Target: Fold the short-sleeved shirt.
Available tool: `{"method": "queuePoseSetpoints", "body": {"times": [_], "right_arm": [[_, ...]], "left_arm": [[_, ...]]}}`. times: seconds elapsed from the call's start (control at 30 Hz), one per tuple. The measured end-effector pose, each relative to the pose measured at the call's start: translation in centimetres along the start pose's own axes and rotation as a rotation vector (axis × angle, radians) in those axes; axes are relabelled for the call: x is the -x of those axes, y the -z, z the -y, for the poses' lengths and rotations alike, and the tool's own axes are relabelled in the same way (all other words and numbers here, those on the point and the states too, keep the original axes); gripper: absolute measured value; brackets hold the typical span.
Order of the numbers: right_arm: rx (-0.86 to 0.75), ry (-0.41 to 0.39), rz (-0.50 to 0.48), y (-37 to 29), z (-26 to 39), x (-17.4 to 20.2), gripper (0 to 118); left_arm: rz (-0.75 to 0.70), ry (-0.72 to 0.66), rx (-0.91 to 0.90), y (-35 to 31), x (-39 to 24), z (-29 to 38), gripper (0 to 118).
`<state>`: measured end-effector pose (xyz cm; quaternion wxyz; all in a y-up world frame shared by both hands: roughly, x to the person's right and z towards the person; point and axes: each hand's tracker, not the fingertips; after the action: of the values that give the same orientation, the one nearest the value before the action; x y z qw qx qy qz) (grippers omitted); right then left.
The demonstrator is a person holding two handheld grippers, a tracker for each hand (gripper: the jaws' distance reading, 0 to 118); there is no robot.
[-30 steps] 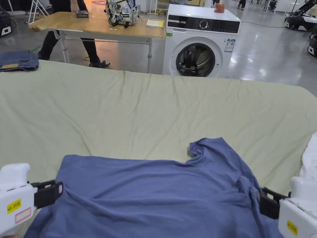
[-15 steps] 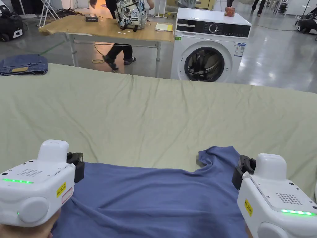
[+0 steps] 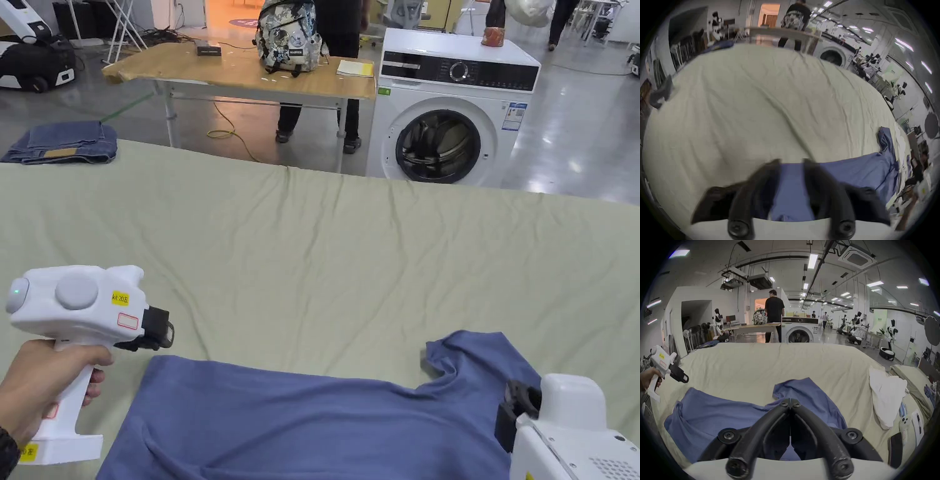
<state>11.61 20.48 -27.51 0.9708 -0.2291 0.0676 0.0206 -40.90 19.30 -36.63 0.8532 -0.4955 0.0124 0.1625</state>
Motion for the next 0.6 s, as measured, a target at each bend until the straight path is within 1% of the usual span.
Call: {"method": "queuePoseSetpoints", "body": {"times": [0.03,0.07,0.13,0.2,0.27,0.33,0.4,0.43,0.47,0.53,0.57,0.6], "right_arm": [[0.009,0.002,0.004,0.1,0.1,-0.1,0],[0.017,0.003,0.005,0.2,0.2,-0.3,0],[0.031,0.000,0.010,0.3,0.6,-0.6,0],[0.040,-0.007,0.021,0.5,0.9,-1.0,0],[0.055,-0.008,0.026,0.7,1.1,-1.3,0],[0.070,-0.003,0.031,1.0,1.4,-1.6,0],[0.085,0.004,0.035,1.1,1.6,-2.0,0],[0.089,0.008,0.037,1.1,1.7,-2.1,0],[0.096,0.013,0.042,1.1,1.8,-2.3,0],[0.107,0.025,0.044,1.2,1.8,-2.8,0],[0.114,0.031,0.050,1.4,1.8,-3.1,0],[0.121,0.036,0.053,1.5,1.6,-3.5,0]], "left_arm": [[-0.007,-0.008,0.027,0.6,0.1,-0.2,56],[-0.018,-0.013,0.053,1.4,0.2,-0.4,70],[-0.054,0.004,0.047,1.9,0.0,-0.2,70],[-0.082,0.004,0.086,3.0,-0.2,-0.1,70],[-0.111,0.037,0.118,3.8,-0.7,0.5,70],[-0.165,0.079,0.152,4.7,-1.7,1.3,62],[-0.248,0.174,0.097,4.9,-2.9,2.1,51],[-0.252,0.189,0.093,4.9,-3.4,2.4,41],[-0.247,0.186,0.082,4.8,-3.8,2.7,19],[-0.218,0.172,0.068,4.5,-4.0,2.9,4],[-0.166,0.162,0.057,4.4,-4.0,3.0,0],[-0.177,0.161,0.065,4.3,-4.1,3.2,0]]}}
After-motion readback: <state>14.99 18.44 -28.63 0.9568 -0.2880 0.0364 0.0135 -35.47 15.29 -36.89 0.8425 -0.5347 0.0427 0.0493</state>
